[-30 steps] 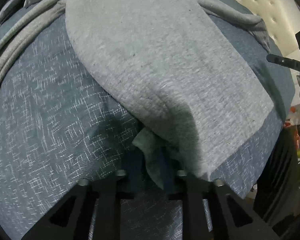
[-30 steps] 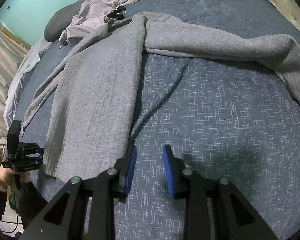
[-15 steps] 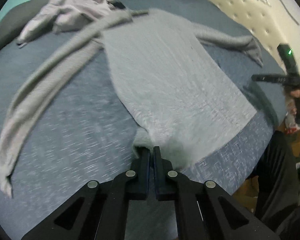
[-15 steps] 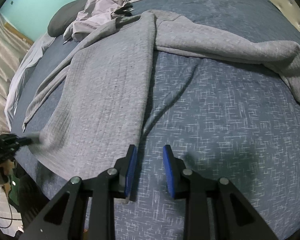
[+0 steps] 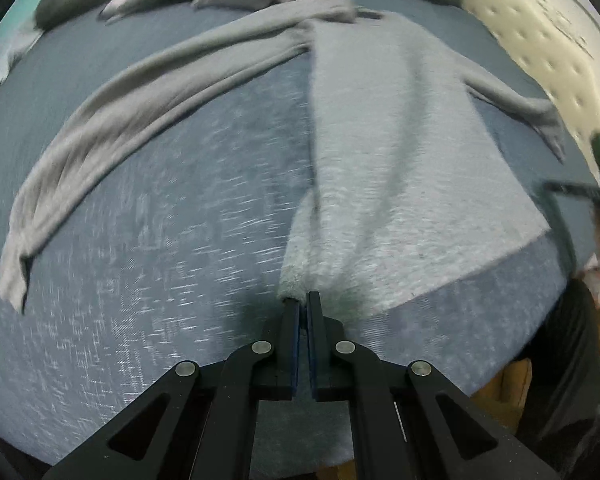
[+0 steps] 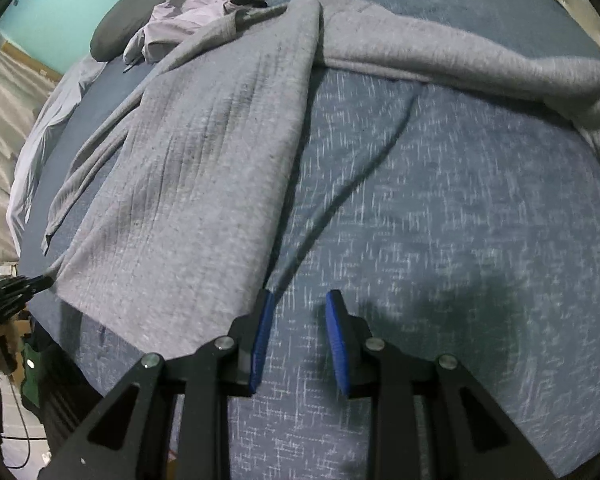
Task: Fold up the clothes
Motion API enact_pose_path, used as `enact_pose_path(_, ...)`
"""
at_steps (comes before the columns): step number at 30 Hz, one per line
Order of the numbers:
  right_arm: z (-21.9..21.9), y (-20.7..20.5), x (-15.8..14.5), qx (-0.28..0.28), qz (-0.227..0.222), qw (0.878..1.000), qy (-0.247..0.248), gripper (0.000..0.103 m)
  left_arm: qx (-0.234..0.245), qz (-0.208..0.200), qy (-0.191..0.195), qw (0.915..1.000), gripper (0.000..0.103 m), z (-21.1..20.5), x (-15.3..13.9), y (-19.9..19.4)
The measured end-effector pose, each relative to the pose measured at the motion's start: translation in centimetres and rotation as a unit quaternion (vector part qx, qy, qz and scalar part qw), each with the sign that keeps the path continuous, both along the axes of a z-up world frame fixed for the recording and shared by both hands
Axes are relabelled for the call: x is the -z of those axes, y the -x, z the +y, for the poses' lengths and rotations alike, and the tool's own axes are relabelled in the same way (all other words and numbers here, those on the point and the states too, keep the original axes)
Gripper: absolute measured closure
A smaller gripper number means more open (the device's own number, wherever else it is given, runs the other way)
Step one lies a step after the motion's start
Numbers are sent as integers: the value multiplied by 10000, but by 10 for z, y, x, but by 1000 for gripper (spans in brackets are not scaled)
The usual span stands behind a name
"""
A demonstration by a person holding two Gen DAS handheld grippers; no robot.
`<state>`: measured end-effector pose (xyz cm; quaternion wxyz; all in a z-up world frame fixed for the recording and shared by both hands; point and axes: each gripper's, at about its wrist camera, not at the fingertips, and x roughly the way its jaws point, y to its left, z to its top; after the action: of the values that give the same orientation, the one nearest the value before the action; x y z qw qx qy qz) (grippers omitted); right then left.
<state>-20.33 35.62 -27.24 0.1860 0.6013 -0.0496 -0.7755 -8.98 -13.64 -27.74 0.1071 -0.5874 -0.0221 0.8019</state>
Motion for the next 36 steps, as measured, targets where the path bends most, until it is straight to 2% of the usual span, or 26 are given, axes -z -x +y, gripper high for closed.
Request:
enact_pose_path(4, -11, -5, 10, -92, -164, 9998, 25, 76, -234, 32, 47, 9997, 100, -15, 6, 9)
enact_pose_path(10, -33, -8, 11, -290, -136, 9994, 148, 76, -368, 305, 142, 9988, 100, -33, -13, 22)
enact_pose_path(14, -45, -9, 7, -470, -74, 9986, 251, 76, -683, 398, 185, 9967, 100, -60, -20, 35)
enact_pose_path(23, -51, -9, 19, -512, -180, 9981, 300, 75, -1155, 540, 308, 9914, 100, -102, -26, 55)
enact_pose_path(27, -54, -11, 25, -581, -263, 9974, 330, 74, -1362, 610, 244, 9885, 100, -115, -32, 63)
enact_pose_path(36, -58, -18, 51, -547, -567, 9962, 373, 72, -1197, 650, 300, 9902, 100, -109, -38, 63)
